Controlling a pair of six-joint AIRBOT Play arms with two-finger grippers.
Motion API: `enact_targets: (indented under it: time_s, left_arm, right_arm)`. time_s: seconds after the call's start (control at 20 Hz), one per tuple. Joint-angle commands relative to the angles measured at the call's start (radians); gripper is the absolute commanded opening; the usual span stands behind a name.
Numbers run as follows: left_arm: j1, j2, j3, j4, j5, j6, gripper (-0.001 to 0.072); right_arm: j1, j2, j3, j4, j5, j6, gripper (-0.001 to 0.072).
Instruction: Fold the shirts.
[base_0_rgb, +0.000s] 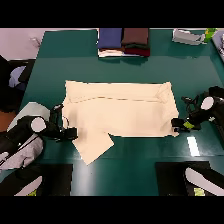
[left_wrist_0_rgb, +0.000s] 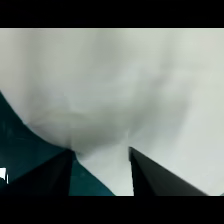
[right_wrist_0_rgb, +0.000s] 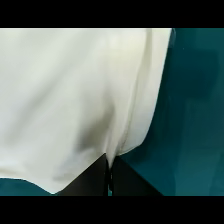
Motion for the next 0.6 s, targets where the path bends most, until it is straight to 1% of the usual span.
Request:
enact_targets:
  time_s: [0.0, 0.05, 0.15, 0.2, 0.3, 0.4, 0.55]
  left_arm:
    - [0.0, -0.002, -0.008, -0.003, -0.003, 0.029, 0.0328]
    - [0.0, -0.002, -0.007, -0.003, -0.002, 0.039, 0.003]
    - [0.0, 0.0, 0.025, -0.001, -0.034, 0.067, 0.0022]
    - [0.0, 0.012, 0.053, 0.007, -0.067, 0.088, 0.0022]
    - [0.0, 0.059, 0.116, 0.064, -0.159, 0.103, 0.0021]
    - [0.0, 0.146, 0.135, 0.115, -0.264, 0.111, 0.0021]
    - [0.0, 0.261, 0.135, 0.08, -0.418, 0.111, 0.0021]
  right_arm:
    - [0.001, 0.001, 0.0, 0.0, 0.009, 0.0, 0.0018]
    - [0.001, 0.001, 0.002, 0.0, 0.014, 0.0, 0.0018]
    - [0.001, 0.001, 0.035, 0.0, 0.049, 0.0, 0.0018]
    - [0.001, 0.001, 0.059, -0.001, 0.08, 0.0, 0.0017]
    - [0.001, 0.014, 0.103, -0.013, 0.15, -0.013, 0.0018]
    - [0.001, 0.082, 0.111, -0.031, 0.182, -0.029, 0.0017]
    - [-0.001, 0.214, 0.111, -0.066, 0.232, -0.026, 0.0017]
